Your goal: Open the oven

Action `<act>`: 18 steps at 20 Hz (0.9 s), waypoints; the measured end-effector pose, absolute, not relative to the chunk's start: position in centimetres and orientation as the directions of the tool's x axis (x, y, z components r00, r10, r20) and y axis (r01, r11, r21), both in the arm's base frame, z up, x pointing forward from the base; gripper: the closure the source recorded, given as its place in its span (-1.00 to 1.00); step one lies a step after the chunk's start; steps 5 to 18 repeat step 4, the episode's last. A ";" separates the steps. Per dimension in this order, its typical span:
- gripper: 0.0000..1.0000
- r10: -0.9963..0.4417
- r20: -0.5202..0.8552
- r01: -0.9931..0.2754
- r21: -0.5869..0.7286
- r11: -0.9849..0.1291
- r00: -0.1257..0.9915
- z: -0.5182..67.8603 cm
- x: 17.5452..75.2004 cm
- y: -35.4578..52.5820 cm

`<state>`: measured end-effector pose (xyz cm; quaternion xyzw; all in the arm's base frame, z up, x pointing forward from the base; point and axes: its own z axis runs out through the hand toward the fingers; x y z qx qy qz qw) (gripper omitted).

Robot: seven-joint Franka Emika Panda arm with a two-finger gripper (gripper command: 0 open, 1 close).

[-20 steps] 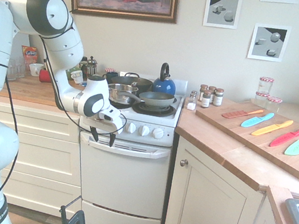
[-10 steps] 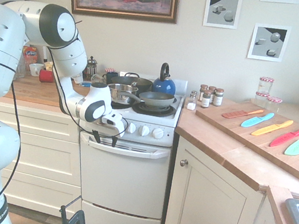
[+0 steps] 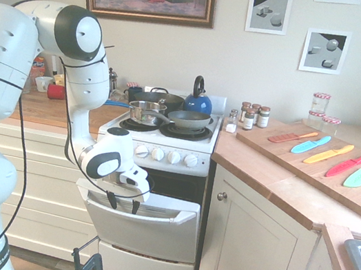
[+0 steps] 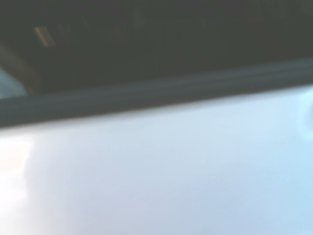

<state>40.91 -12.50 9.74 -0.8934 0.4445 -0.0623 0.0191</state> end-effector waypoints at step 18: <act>-1.00 -0.829 0.070 -0.826 -0.064 -0.559 0.555 8.6 35.9 -16.0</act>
